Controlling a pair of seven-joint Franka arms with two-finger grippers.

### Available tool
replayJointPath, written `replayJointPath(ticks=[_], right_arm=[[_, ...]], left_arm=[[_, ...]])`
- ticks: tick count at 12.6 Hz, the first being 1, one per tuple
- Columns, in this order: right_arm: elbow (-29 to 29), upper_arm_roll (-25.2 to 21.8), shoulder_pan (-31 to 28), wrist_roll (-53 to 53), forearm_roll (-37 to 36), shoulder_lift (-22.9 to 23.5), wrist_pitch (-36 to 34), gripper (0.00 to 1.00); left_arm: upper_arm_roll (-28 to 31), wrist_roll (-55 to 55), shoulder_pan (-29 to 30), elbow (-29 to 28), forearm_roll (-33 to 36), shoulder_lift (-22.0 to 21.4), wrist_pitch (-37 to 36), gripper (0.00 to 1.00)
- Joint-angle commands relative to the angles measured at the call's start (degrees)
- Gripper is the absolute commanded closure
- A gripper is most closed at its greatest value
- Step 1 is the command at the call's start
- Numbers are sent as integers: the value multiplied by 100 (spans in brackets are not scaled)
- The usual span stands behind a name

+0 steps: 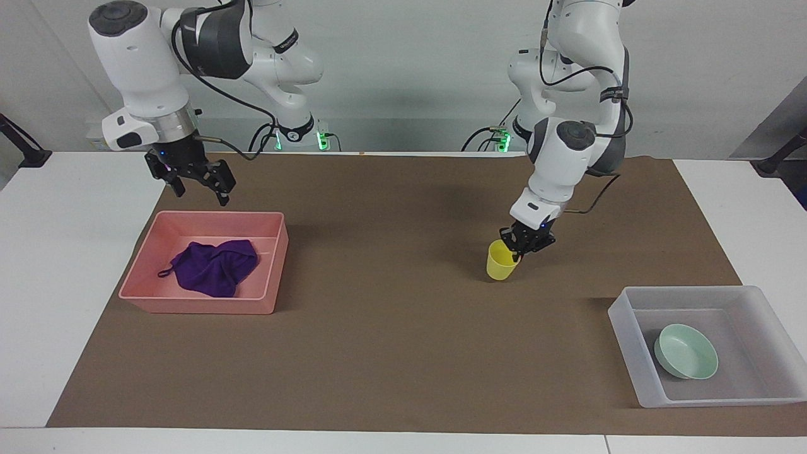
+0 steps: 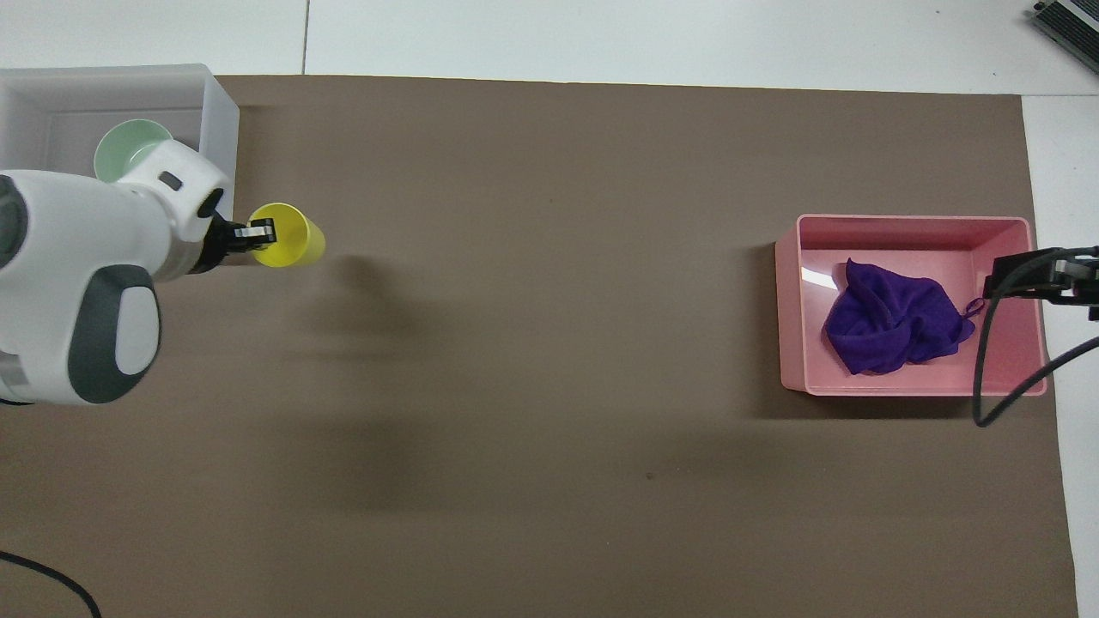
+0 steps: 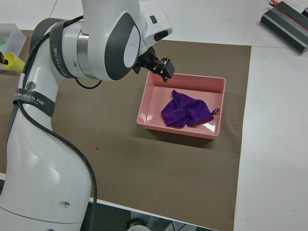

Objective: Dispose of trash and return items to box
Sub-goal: 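Lift the yellow cup into the green bowl while the right gripper withdraws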

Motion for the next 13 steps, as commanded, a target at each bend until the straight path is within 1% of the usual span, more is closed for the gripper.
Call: replayJointPath(ticks=[1, 2, 5, 7, 9, 10, 11, 13], right_arm=[[183, 12, -162, -162, 238, 194, -163, 0], [-36, 12, -162, -127, 248, 72, -128, 0], [-91, 21, -136, -180, 248, 36, -127, 0], [-82, 21, -153, -197, 248, 27, -153, 0], [-82, 21, -153, -197, 248, 27, -154, 0], [-82, 21, -162, -197, 248, 27, -145, 0], [-82, 21, -162, -197, 248, 27, -145, 0], [-82, 21, -154, -197, 248, 27, -162, 0]], left_arm=[[-72, 227, 571, 1008, 104, 578, -264, 100], [-72, 235, 669, 1317, 104, 729, -352, 100], [-81, 244, 1169, 1977, 104, 1159, -510, 100], [-64, 227, 1276, 2565, 95, 1677, -694, 100], [-64, 227, 1565, 3373, 103, 2292, -932, 100], [-55, 227, 1575, 3707, 112, 2530, -1142, 100], [-64, 218, 1645, 3911, 130, 2715, -1361, 100], [-72, 218, 1672, 3904, 130, 2821, -1355, 100]])
